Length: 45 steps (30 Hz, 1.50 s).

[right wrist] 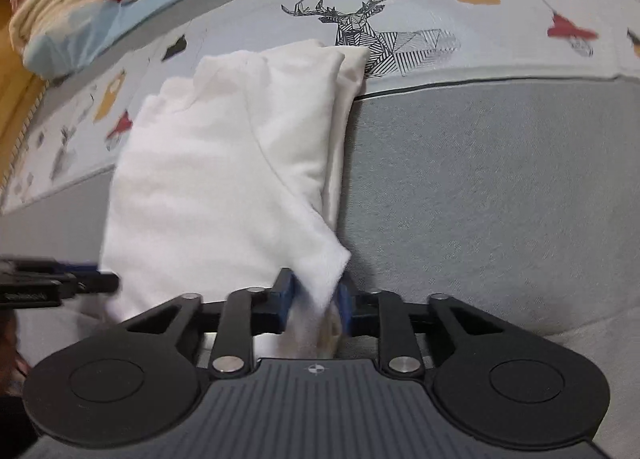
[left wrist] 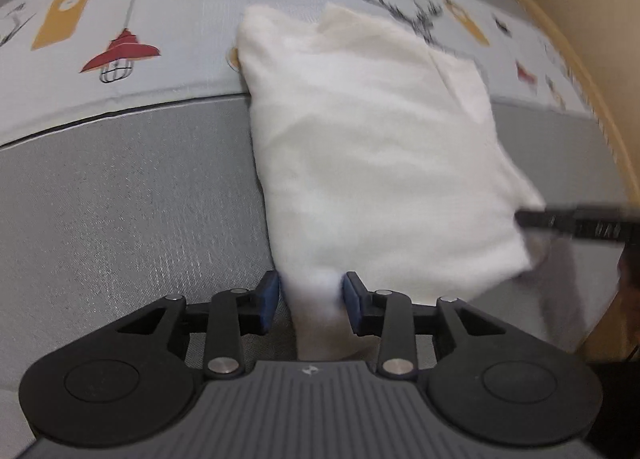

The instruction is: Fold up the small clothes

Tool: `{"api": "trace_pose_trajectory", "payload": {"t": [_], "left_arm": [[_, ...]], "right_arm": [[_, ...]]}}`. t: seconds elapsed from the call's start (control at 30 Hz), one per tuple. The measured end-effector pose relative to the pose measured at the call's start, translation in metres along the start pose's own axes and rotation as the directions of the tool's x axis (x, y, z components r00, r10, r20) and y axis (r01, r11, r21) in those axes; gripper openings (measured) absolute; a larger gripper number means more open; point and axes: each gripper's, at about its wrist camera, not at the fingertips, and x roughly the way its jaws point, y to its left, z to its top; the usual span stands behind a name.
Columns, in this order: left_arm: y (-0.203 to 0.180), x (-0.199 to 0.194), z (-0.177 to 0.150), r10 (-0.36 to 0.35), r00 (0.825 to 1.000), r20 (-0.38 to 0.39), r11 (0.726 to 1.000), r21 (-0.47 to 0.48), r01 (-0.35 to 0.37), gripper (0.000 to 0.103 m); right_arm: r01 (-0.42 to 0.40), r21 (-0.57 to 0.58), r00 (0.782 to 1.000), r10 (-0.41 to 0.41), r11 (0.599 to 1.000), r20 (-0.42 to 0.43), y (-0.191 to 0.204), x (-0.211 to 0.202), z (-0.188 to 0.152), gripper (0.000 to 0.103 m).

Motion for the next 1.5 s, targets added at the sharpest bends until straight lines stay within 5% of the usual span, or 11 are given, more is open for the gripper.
{"api": "trace_pose_trajectory", "payload": {"t": [0.1,0.27,0.37,0.47,0.63,0.83,0.93,1.1,1.5], "left_arm": [[-0.005,0.002,-0.006,0.032,0.999,-0.021,0.999,0.038,-0.031,0.041],[-0.020,-0.038,-0.017,0.171,0.982,0.079,0.976,0.121,-0.179,0.043],[-0.029,-0.077,-0.027,0.196,0.962,0.190,0.969,0.112,-0.220,0.062],[-0.042,-0.117,-0.045,0.189,0.926,0.328,0.974,0.061,-0.220,0.085],[-0.079,-0.165,-0.095,0.197,0.838,0.510,0.973,0.006,-0.232,0.087],[-0.113,-0.164,-0.151,0.229,0.789,0.570,0.965,-0.028,-0.260,0.102],[-0.120,-0.153,-0.160,0.224,0.827,0.516,0.971,-0.047,-0.233,0.102],[-0.122,-0.138,-0.159,0.252,0.840,0.481,0.966,-0.068,-0.251,0.102],[-0.104,-0.126,-0.148,0.259,0.869,0.421,0.964,-0.167,-0.206,0.102]], "right_arm": [[0.021,0.001,1.000,-0.021,1.000,-0.002,-0.002,-0.002,-0.001,0.040],[0.175,-0.019,0.984,-0.175,0.984,0.010,0.003,-0.022,-0.010,0.040],[0.255,0.017,0.958,-0.255,0.967,0.131,0.008,-0.058,-0.015,0.040],[0.240,0.061,0.924,-0.247,0.969,0.291,0.017,-0.106,-0.032,0.041],[0.187,-0.039,0.866,-0.146,0.982,0.478,0.048,-0.165,-0.087,0.061],[0.198,-0.085,0.797,-0.110,0.976,0.594,0.074,-0.191,-0.148,0.072],[0.213,-0.078,0.794,-0.126,0.974,0.595,0.083,-0.188,-0.160,0.083],[0.207,-0.074,0.846,-0.140,0.976,0.514,0.093,-0.169,-0.160,0.083],[0.243,-0.145,0.893,-0.162,0.959,0.420,0.121,-0.133,-0.156,0.083]]}}
